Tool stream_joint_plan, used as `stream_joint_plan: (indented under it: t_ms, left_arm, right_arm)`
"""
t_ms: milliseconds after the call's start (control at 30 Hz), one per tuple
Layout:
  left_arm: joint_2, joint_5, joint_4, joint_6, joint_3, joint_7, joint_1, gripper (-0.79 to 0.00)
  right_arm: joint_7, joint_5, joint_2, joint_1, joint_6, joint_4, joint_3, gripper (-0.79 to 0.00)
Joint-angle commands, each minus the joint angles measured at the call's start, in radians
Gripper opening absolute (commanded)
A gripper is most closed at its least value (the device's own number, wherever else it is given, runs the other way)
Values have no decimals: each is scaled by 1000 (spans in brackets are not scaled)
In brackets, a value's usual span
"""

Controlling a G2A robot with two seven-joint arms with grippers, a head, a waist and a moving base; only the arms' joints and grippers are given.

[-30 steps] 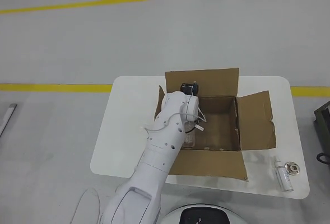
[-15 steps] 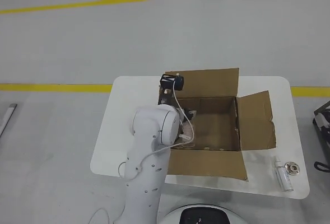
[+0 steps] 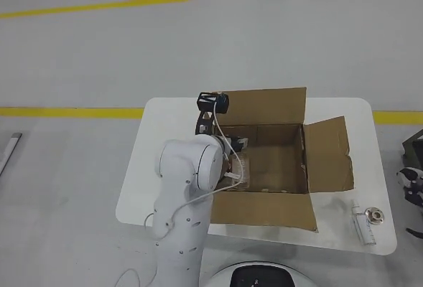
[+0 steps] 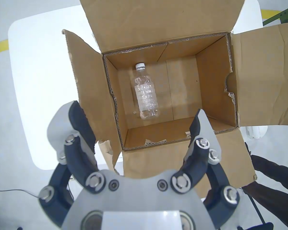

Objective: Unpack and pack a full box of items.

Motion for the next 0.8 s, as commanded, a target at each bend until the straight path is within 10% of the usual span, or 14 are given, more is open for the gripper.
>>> stream_joint_plan:
  t_ms: [0, 767]
  left_arm:
    - [0, 0, 0, 0, 0, 0, 0, 0]
    - [0, 0, 0, 0, 0, 0, 0, 0]
  right_arm:
    - [0, -1, 0, 0, 0, 0, 0, -785]
    - [455, -211, 13, 85, 228, 22, -246, -785]
